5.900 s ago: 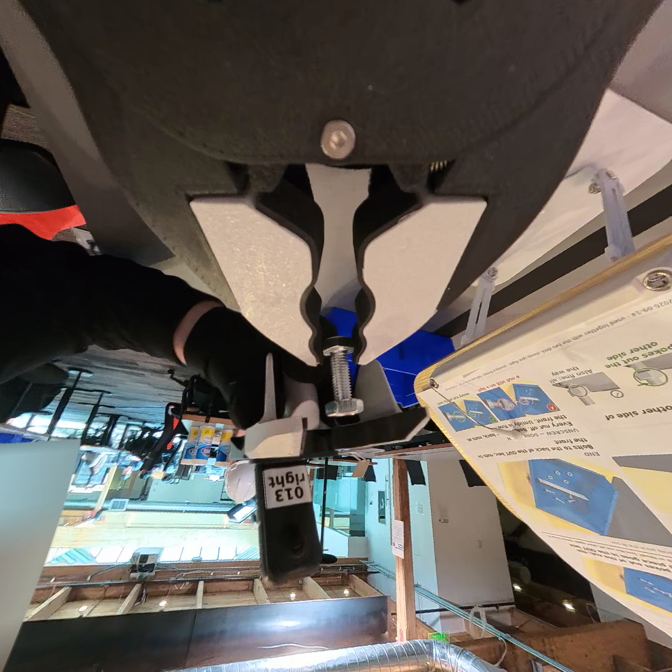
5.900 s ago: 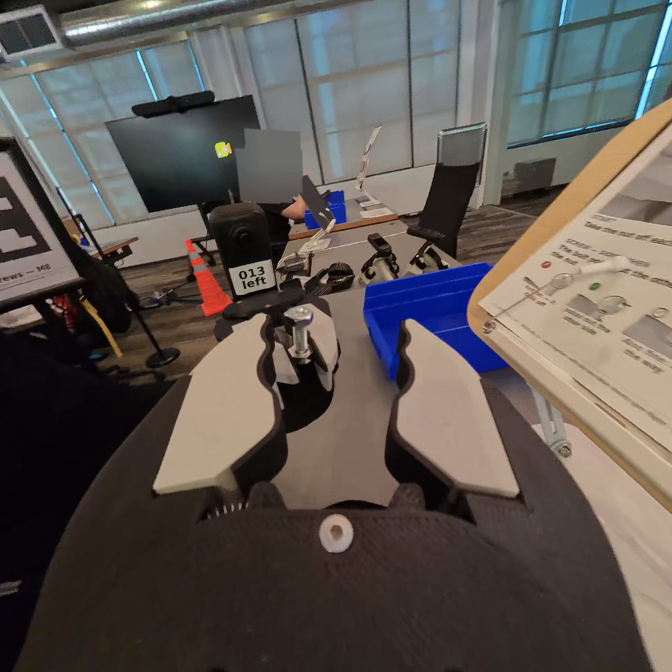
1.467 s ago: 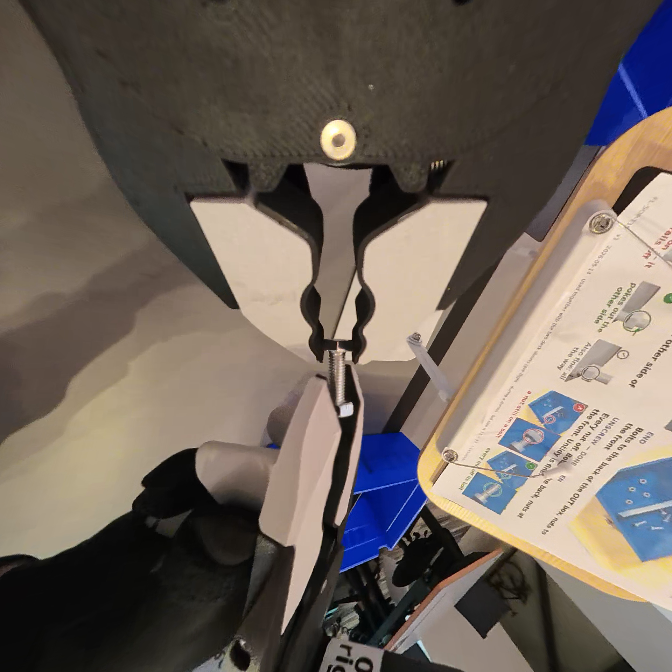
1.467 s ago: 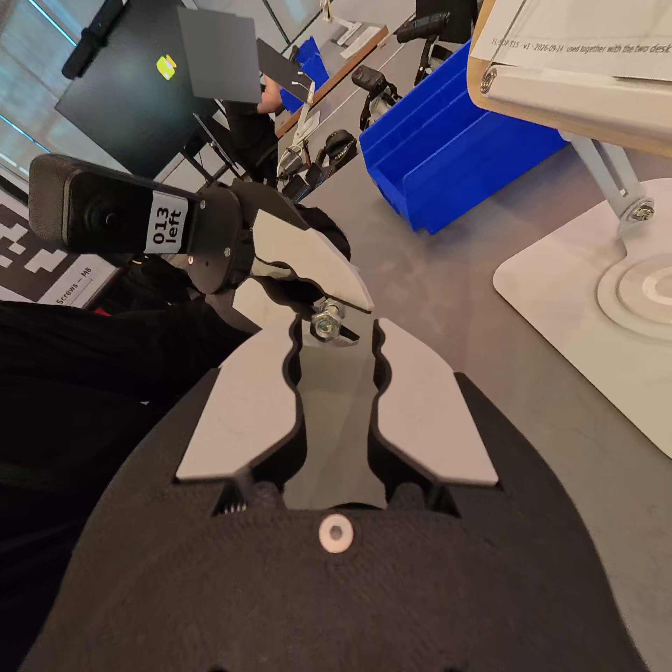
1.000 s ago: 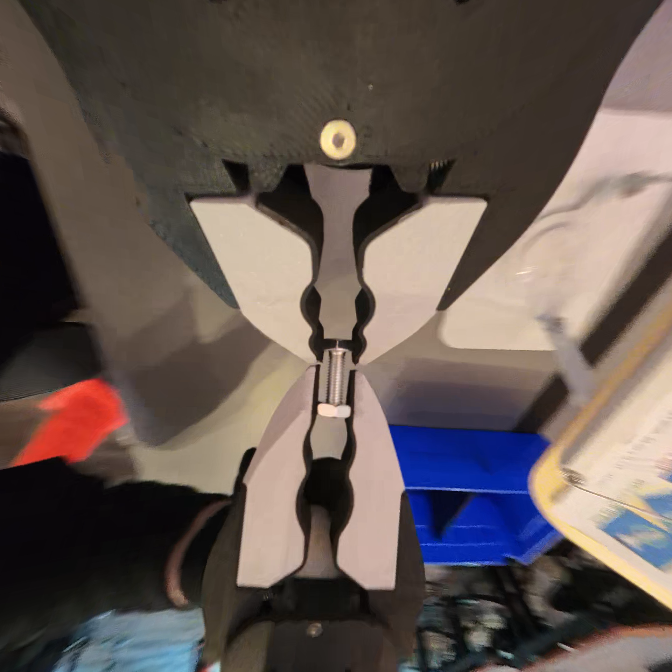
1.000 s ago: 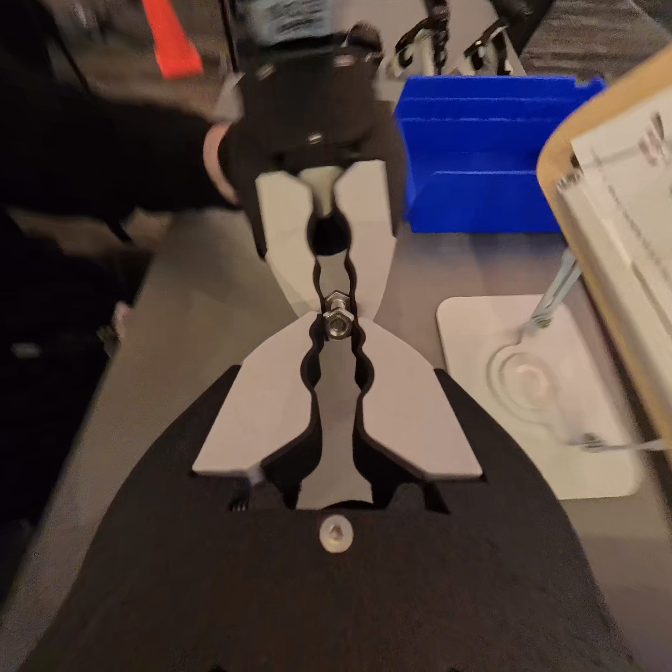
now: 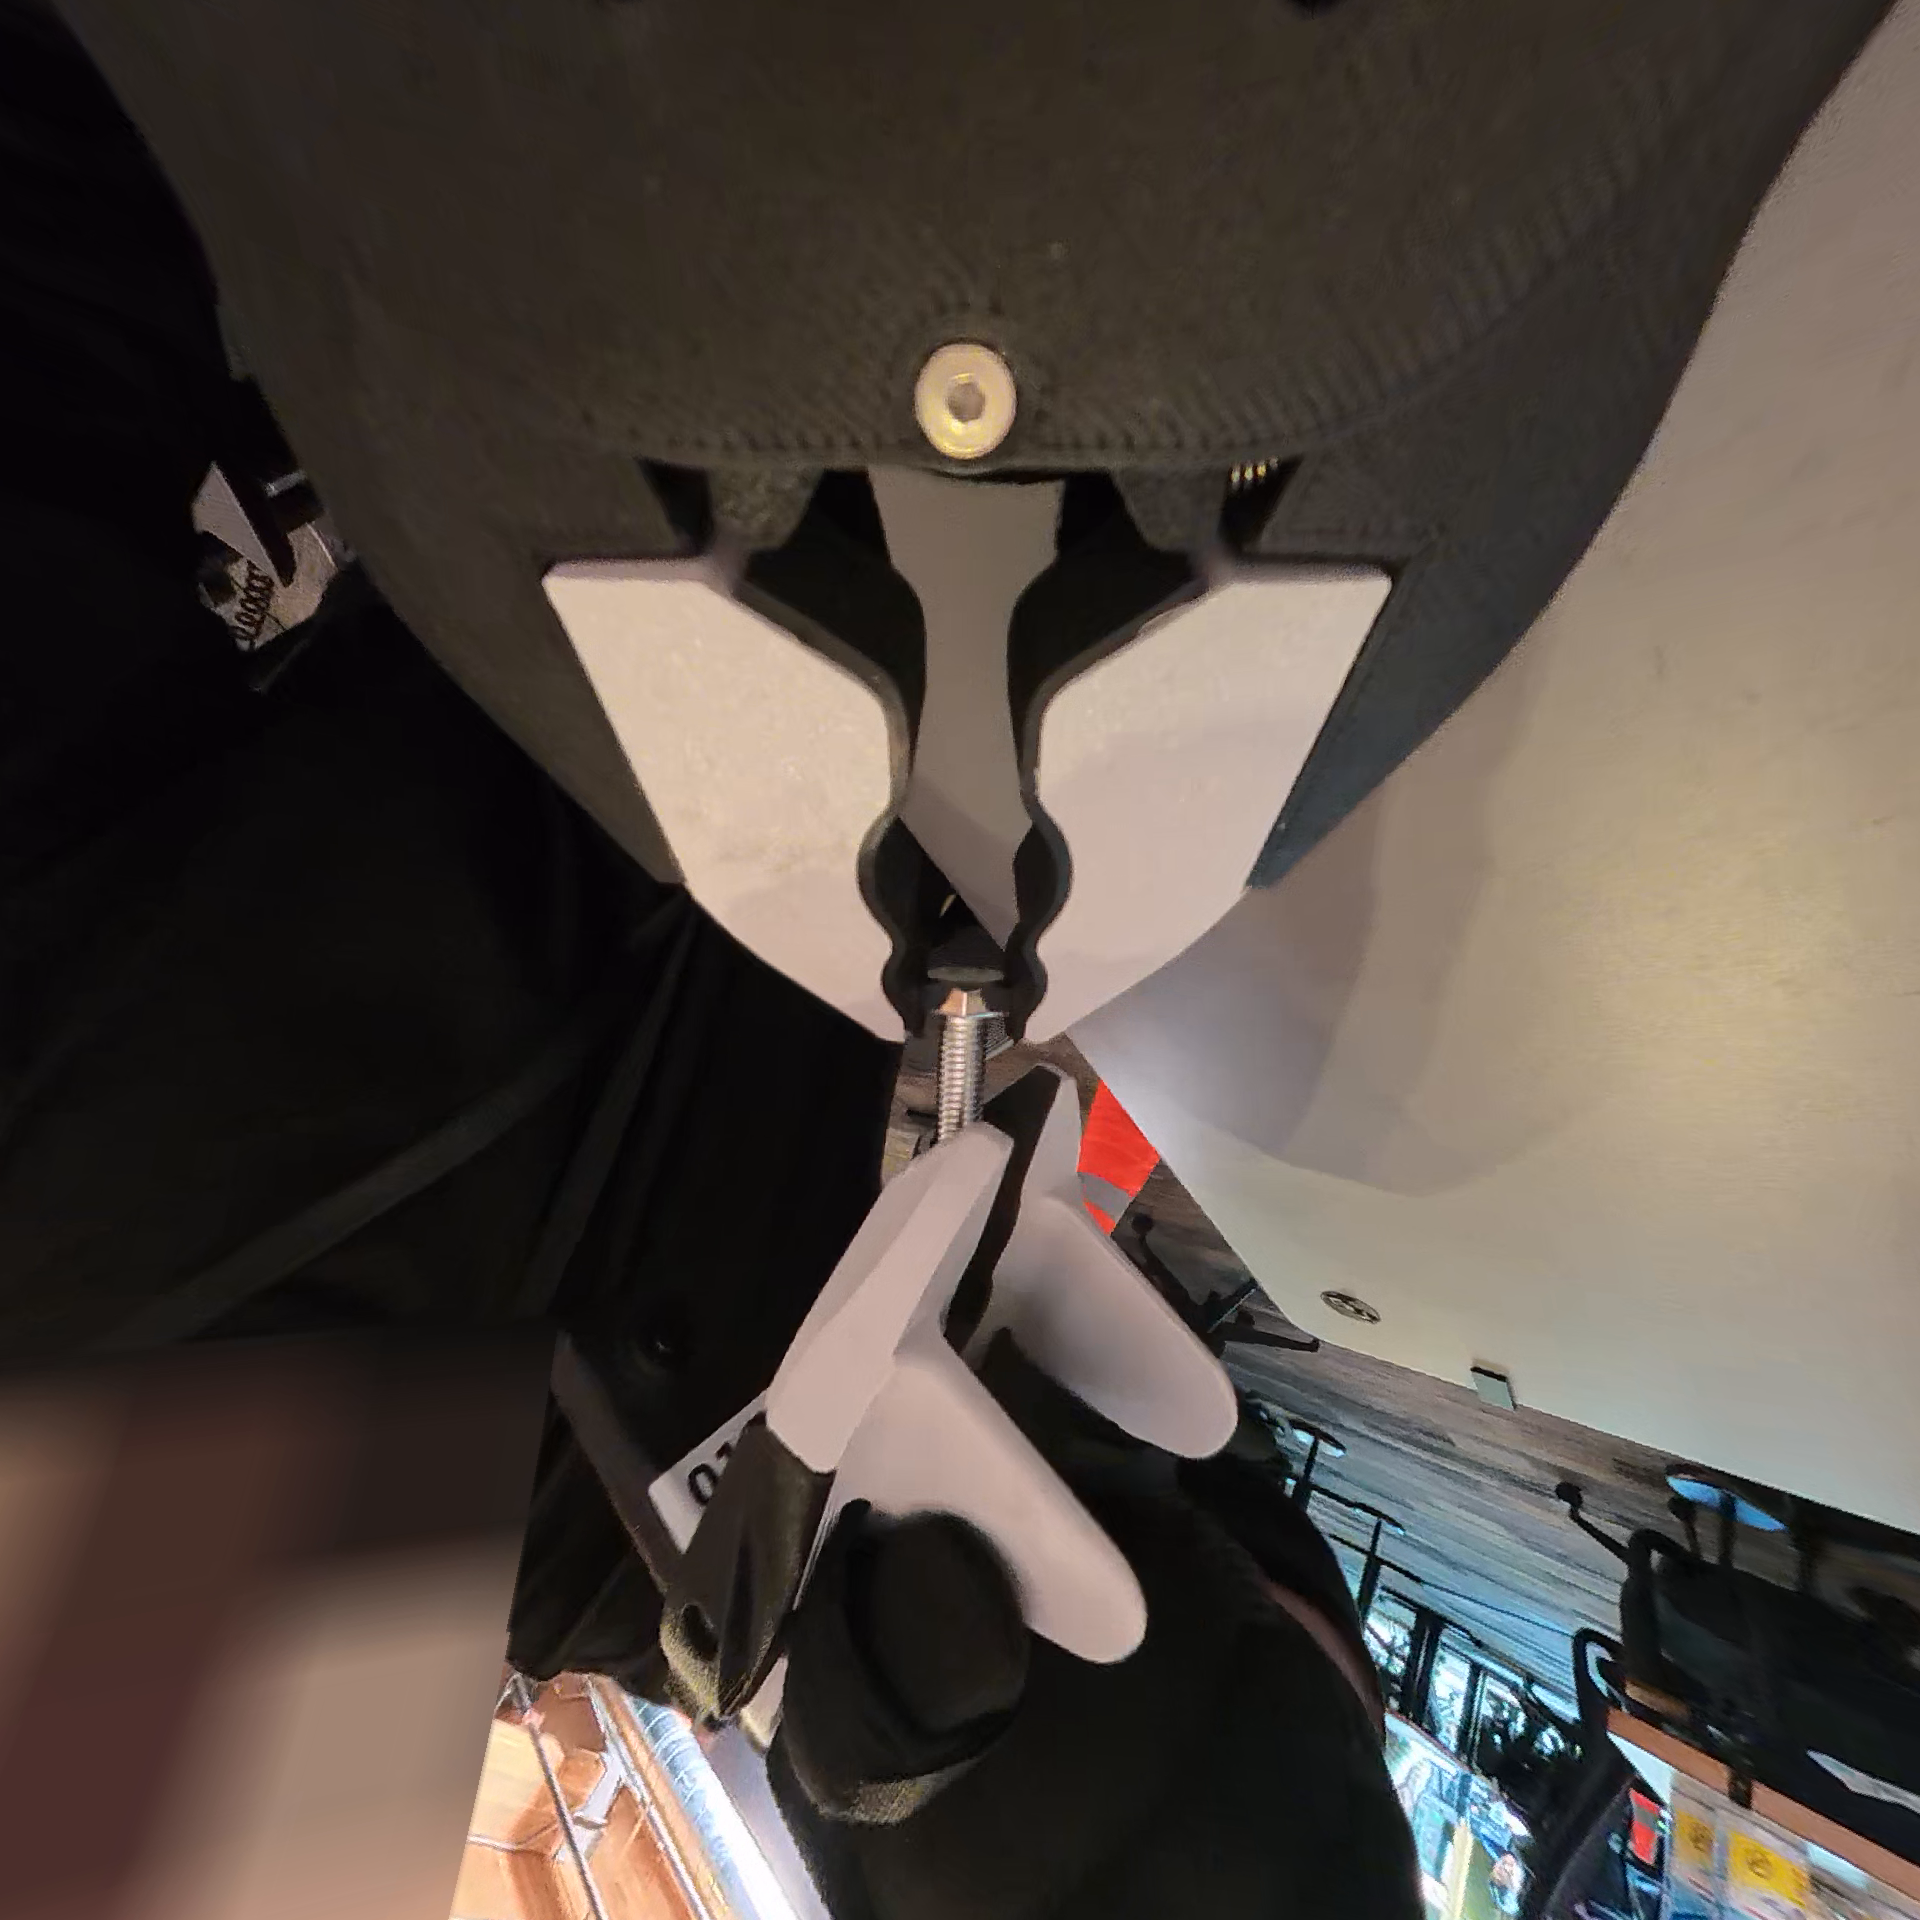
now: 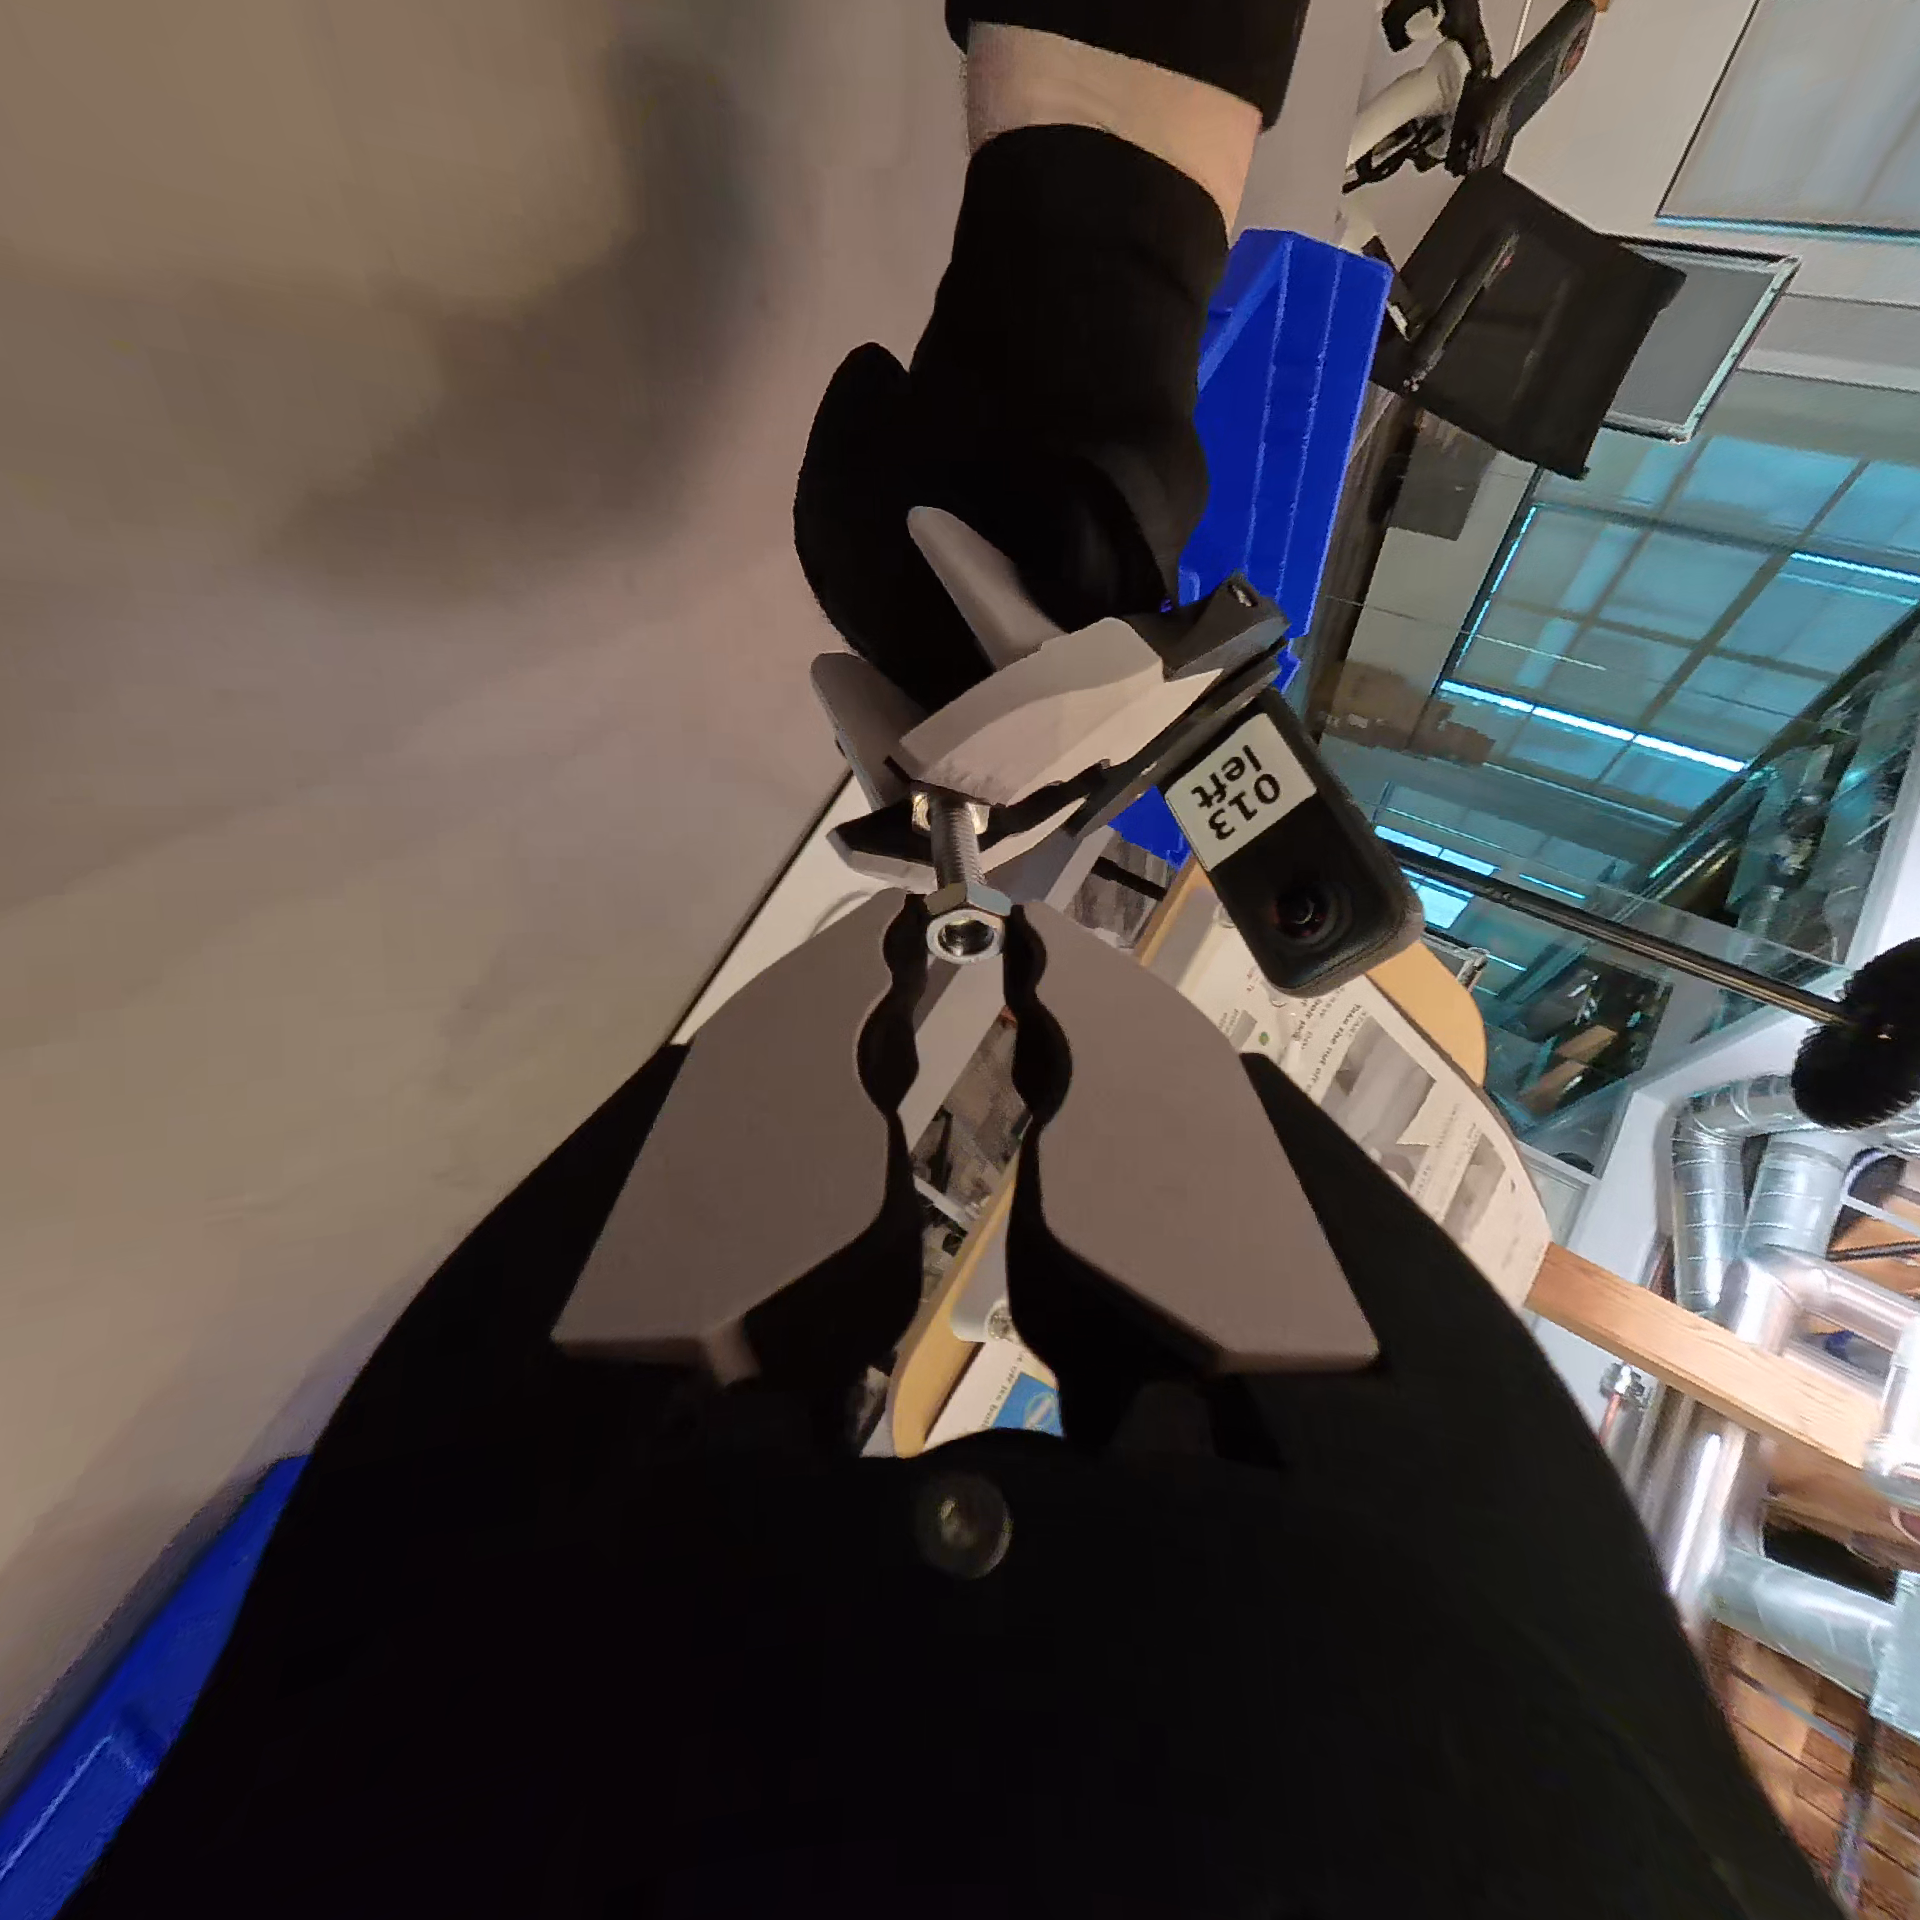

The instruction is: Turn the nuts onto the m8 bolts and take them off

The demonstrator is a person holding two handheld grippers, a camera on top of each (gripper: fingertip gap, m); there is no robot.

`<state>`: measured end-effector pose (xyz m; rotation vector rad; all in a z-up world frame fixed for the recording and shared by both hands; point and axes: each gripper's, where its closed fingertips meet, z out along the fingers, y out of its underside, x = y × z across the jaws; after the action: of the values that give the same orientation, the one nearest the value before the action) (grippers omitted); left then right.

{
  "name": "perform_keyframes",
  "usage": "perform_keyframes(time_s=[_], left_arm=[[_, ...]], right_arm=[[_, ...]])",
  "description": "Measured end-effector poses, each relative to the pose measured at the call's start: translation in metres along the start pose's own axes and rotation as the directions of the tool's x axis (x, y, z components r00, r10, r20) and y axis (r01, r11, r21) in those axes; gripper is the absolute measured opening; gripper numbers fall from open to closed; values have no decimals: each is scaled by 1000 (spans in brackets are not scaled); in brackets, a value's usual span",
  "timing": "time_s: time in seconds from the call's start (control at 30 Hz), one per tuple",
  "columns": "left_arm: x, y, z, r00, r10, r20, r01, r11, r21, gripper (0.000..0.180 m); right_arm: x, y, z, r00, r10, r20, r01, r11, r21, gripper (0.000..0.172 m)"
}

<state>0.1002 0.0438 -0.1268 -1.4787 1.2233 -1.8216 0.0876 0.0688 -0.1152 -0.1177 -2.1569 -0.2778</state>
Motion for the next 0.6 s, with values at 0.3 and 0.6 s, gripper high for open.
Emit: perform_keyframes(time_s=[0.3, 0.6], left_arm=[[-6, -1, 2, 999, 1, 37, -1, 1000, -3, 14], [-15, -3, 6, 990, 39, 138, -34, 999, -40, 15]], right_arm=[[-5, 5, -1, 996, 83, 13, -83, 997, 6, 15], [-5, 12, -1, 976, 214, 38, -215, 976, 18, 15]])
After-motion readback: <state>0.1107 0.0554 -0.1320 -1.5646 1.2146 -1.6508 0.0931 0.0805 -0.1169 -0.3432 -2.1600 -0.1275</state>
